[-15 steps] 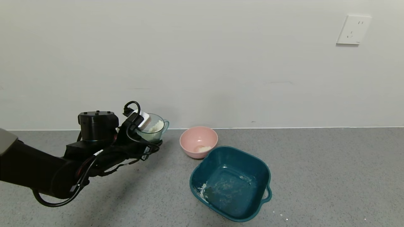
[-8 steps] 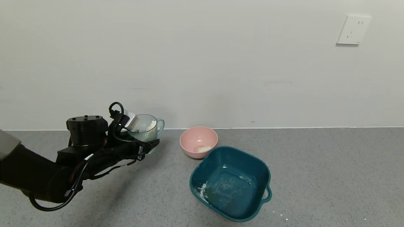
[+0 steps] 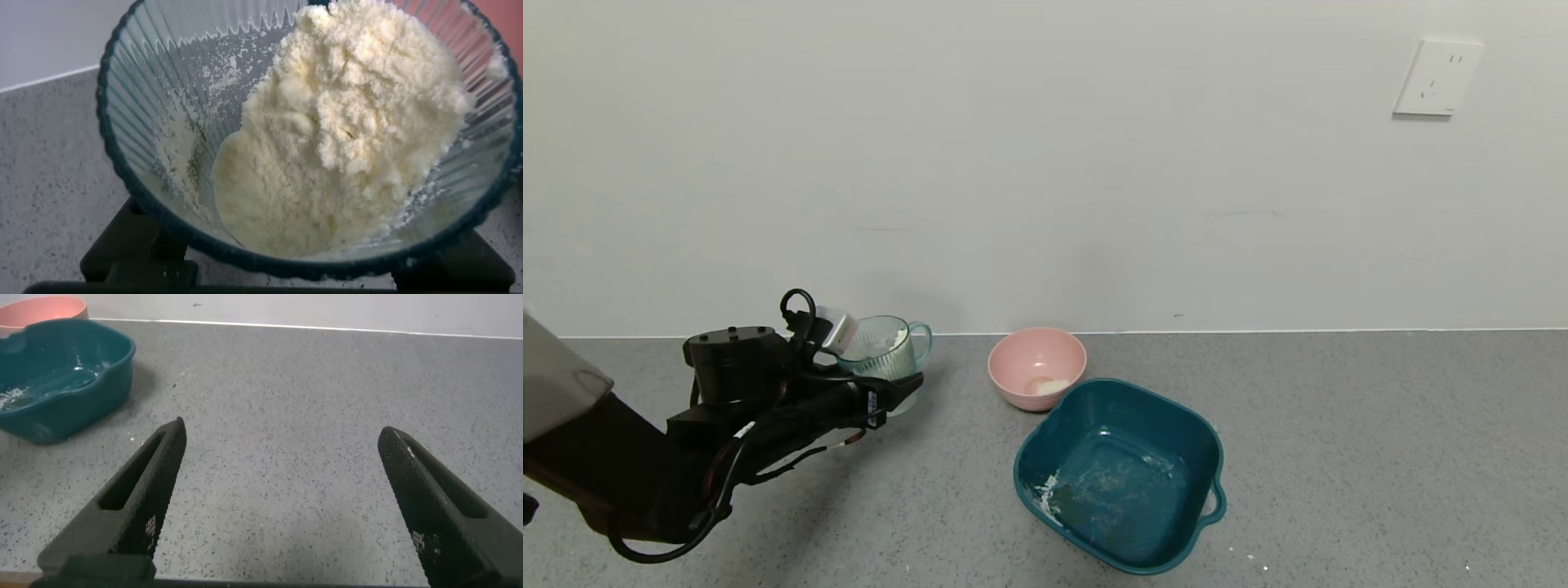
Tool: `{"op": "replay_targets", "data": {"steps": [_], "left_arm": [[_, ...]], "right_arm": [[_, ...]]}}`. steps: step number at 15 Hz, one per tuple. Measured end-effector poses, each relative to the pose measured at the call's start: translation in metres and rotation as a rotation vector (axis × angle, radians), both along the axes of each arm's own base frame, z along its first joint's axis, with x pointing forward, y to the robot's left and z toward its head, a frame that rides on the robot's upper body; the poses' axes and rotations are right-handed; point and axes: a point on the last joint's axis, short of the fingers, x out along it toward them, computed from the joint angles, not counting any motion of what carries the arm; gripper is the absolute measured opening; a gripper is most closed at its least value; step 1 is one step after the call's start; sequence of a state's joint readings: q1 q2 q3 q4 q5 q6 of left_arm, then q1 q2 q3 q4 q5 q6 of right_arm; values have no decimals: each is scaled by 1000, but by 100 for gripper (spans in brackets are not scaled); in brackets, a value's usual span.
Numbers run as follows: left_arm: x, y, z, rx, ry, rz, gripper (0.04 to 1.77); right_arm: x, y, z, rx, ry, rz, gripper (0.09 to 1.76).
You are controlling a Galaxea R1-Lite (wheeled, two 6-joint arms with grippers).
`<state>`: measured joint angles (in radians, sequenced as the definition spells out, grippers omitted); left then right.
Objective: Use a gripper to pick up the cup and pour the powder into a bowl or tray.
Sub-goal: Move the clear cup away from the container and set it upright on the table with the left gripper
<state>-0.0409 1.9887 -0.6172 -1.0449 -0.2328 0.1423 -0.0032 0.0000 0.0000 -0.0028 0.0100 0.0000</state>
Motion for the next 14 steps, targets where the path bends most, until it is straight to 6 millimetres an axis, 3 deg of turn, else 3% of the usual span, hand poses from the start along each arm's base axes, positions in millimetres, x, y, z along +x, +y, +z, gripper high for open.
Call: {"op": "replay_targets", "data": {"steps": [6,14], "left_arm": [[7,-3,-21,-35,-41,0,129],[13,-9,-46,-50,27,-7,129]], "right_arm": [[0,0,0,0,0,0,171],[0,0,0,0,0,0,171]]}}
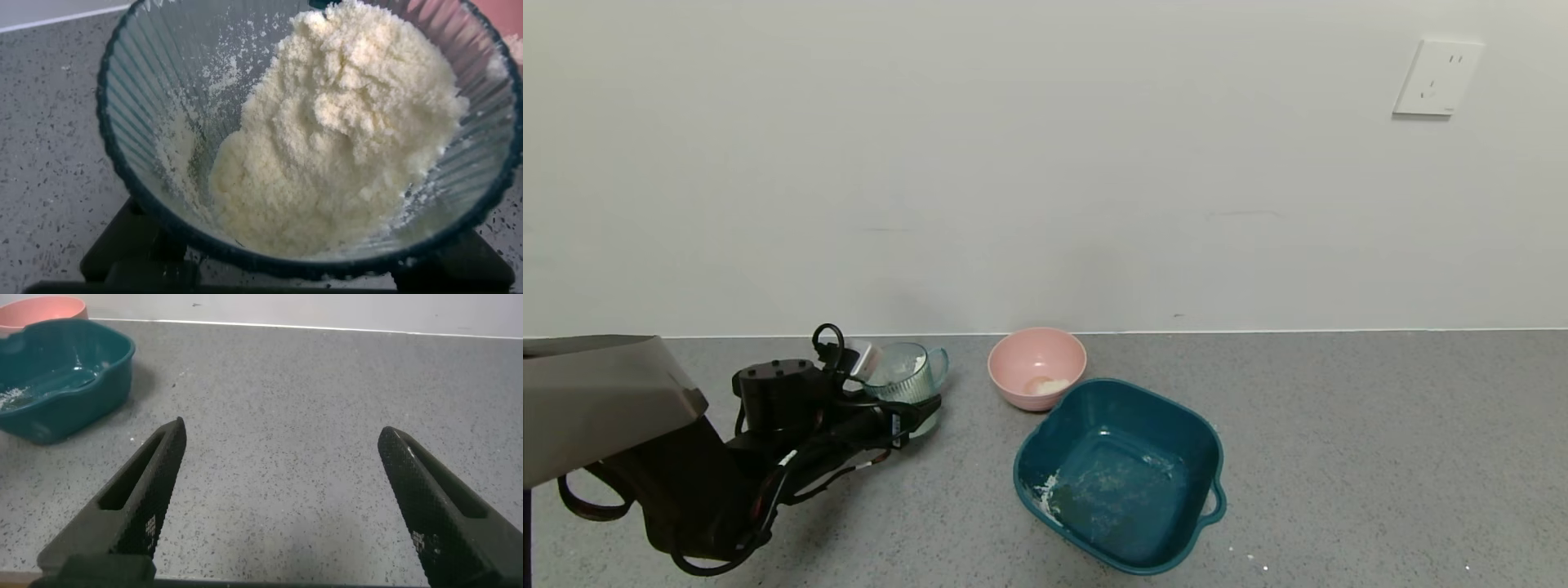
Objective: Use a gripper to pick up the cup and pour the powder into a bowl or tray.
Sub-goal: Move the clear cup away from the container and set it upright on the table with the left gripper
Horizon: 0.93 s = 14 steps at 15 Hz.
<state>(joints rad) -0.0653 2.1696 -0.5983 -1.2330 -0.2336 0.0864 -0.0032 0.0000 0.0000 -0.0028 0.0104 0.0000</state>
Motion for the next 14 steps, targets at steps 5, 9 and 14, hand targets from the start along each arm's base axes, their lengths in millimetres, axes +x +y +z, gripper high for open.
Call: {"op": "replay_targets", "data": {"steps": [5,9,14], "left_arm": [[0,0,-4,1,12,-2,129],[1,0,-6,-1,17,1,135],[3,0,-5,-5,11,1,153]], "right_arm": [[0,0,0,0,0,0,171],[0,0,0,0,0,0,171],[0,0,0,0,0,0,171]]}}
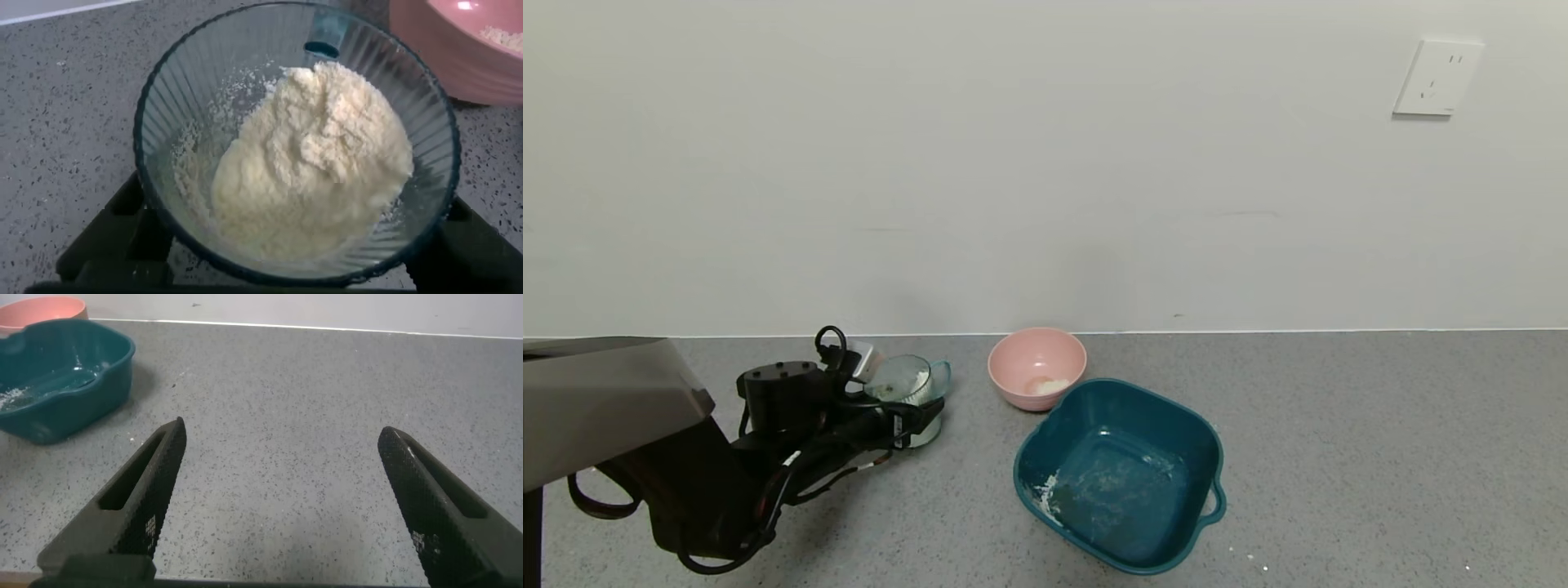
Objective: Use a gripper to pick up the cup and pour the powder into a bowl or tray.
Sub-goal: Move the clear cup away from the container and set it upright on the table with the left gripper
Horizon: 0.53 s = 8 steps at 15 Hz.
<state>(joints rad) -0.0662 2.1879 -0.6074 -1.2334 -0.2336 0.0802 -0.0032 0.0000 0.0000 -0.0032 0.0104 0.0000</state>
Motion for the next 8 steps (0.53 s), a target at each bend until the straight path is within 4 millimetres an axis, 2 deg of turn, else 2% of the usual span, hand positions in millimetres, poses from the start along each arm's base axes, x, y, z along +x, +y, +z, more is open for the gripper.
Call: {"op": "replay_targets", "data": {"steps": [8], "left_arm": [[0,1,-1,-2,4,2,165]], "right_arm": [[0,0,0,0,0,0,171]]}}
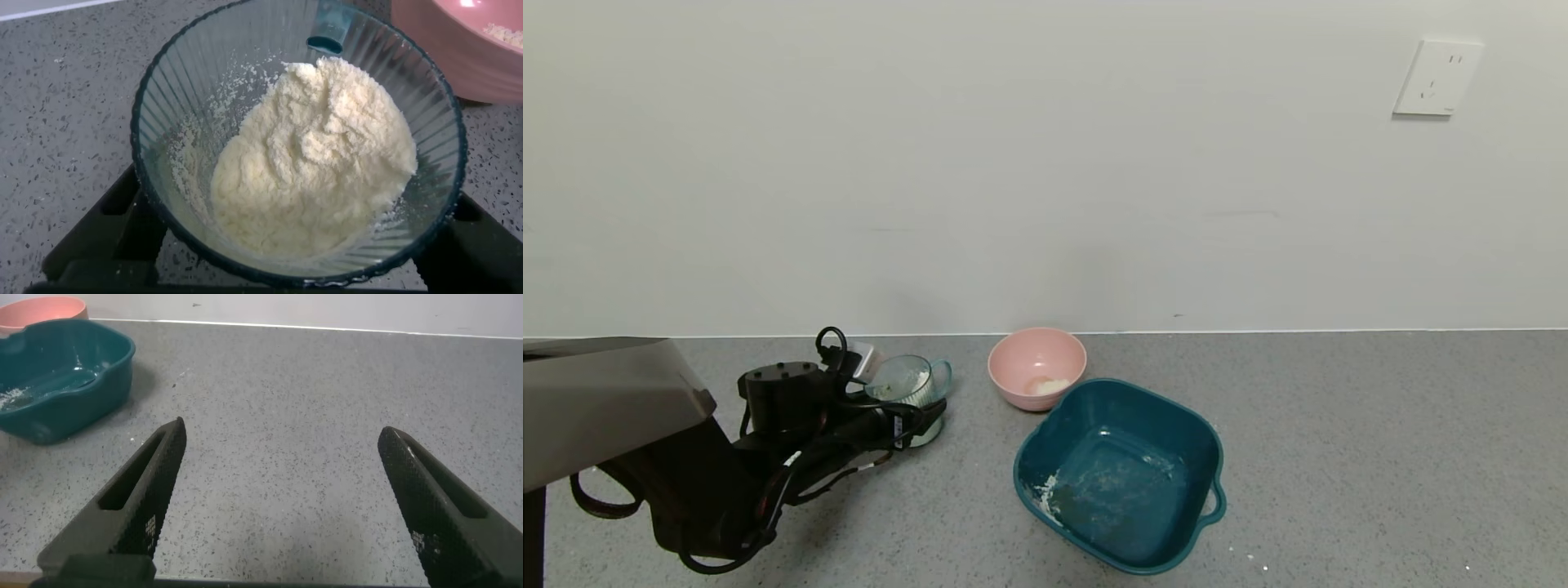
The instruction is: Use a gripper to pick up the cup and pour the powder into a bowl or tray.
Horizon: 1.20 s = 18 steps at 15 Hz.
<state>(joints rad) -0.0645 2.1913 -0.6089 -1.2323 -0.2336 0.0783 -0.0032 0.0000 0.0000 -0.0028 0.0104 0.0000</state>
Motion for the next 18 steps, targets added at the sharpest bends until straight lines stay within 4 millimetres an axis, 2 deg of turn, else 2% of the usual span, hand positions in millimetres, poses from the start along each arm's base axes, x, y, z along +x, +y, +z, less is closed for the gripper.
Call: {"op": "replay_targets", "data": {"steps": [5,8,10,15,18], "left_arm": [[-2,1,11,0,-17,12,168],[-10,4,28,2,-12,20,169],[-17,5,46,2,-22,22,169],[-50,11,111,9,-29,39,170],[-87,24,166,7,-88,84,171]], "right_arm": [[0,0,0,0,0,0,171],[0,0,0,0,0,0,171],[0,0,0,0,0,0,171],[0,0,0,0,0,0,171],[0,0,0,0,0,0,171]]}}
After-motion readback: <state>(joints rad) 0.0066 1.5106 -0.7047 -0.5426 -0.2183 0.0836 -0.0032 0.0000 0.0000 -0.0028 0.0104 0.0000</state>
